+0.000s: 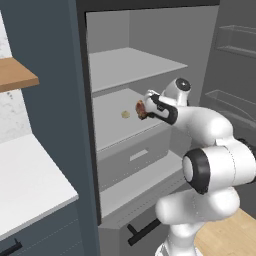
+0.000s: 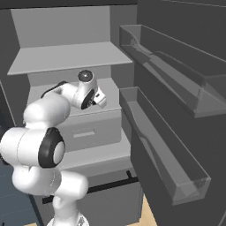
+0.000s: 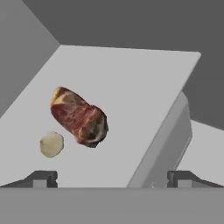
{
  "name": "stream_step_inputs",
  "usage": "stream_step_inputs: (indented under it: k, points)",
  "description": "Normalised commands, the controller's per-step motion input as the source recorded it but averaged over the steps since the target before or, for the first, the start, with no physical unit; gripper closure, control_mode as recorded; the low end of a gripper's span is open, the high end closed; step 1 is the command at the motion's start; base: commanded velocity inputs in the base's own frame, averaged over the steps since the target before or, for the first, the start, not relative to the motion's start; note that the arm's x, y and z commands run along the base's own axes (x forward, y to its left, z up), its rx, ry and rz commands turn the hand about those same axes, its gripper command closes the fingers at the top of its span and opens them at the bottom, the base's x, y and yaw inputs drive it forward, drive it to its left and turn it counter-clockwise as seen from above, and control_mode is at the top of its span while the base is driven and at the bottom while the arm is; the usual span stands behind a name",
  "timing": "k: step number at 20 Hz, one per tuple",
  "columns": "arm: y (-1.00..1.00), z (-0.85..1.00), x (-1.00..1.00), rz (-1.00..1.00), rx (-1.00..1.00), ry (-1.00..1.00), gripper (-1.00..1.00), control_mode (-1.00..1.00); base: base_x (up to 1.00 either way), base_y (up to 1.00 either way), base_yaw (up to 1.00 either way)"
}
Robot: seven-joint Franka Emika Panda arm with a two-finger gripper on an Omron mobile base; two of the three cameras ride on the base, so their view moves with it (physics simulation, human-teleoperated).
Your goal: Place one garlic and one steak in each tupperware on the nearby counter, to pack two identical lunches.
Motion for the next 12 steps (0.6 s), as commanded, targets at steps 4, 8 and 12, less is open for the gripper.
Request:
stream_step_inputs:
  k: [4,8,12]
  points:
    - [0.1,-0.1,0.47,0.0,0.02,0.0,-1.0,-1.0,0.0,0.0,0.0]
    - [0.09,-0.14,0.42,0.0,0.01,0.0,-1.0,-1.0,0.0,0.0,0.0]
    - [0.04,-0.17,0.49,0.0,0.0,0.0,-1.0,-1.0,0.0,0.0,0.0]
